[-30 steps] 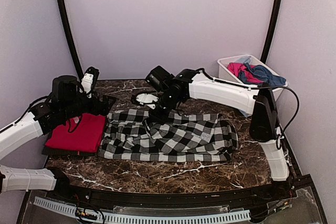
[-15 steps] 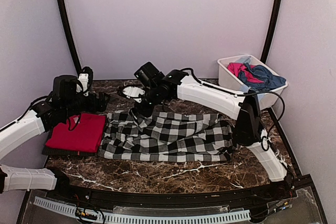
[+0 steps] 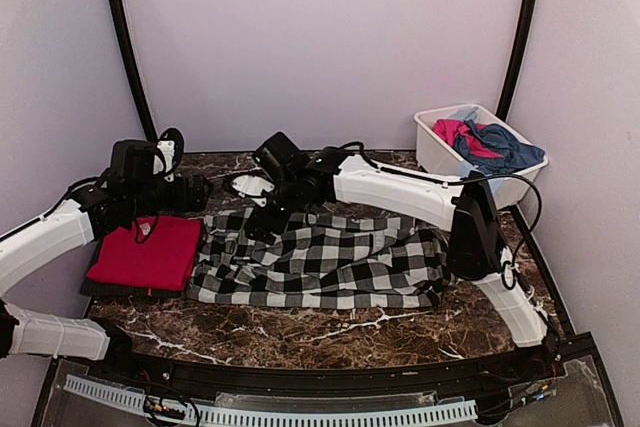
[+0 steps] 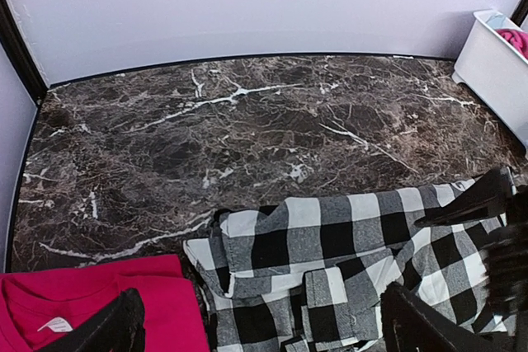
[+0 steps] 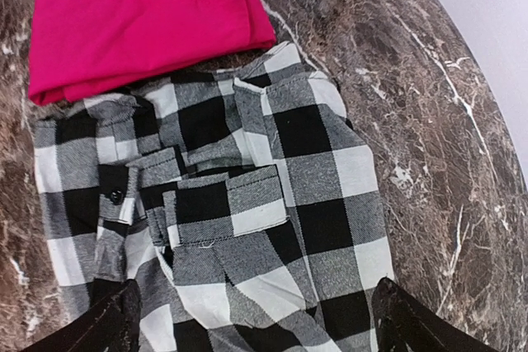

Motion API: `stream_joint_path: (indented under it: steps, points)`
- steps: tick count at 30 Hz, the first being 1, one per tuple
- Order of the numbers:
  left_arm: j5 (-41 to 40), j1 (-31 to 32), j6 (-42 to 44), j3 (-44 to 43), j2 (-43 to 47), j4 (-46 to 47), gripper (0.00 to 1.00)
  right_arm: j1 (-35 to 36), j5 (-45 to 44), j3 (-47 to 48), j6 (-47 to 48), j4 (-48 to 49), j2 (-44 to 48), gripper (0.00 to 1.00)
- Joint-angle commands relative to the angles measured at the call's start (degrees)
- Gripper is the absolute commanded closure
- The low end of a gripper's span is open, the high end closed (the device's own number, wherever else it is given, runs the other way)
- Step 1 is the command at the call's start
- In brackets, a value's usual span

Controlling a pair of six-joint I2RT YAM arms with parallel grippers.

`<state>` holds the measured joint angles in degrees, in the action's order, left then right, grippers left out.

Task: Fold and stack the mixed laundry pile
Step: Adjust the rectangle-folded shirt at the center of the board, then rotate the rectangle-folded shirt at the center of the board.

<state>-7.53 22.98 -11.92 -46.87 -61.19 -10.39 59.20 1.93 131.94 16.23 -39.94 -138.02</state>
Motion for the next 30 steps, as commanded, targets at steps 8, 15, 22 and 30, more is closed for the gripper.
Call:
stream_joint_path:
  steps: [8, 15, 22, 30]
  points:
    - [13.9, 6.9, 6.9, -13.1, -19.4, -8.6, 0.16, -5.7, 7.1, -33.5, -21.9, 8.3, 29.5, 0.08]
    - [18.4, 8.8, 4.5, -14.9, -29.9, -10.6, 0.43, -10.1, 11.0, -57.4, -33.5, 12.6, 38.9, 0.13]
    - [10.4, 8.8, 1.9, -18.2, -40.1, -15.5, 0.49, -14.4, 9.5, -63.4, -39.1, 13.8, 32.9, 0.19]
    - [4.1, 8.0, -1.8, -17.9, -45.5, -18.0, 0.56, -19.1, 7.6, -58.8, -35.8, 13.5, 23.4, 0.21]
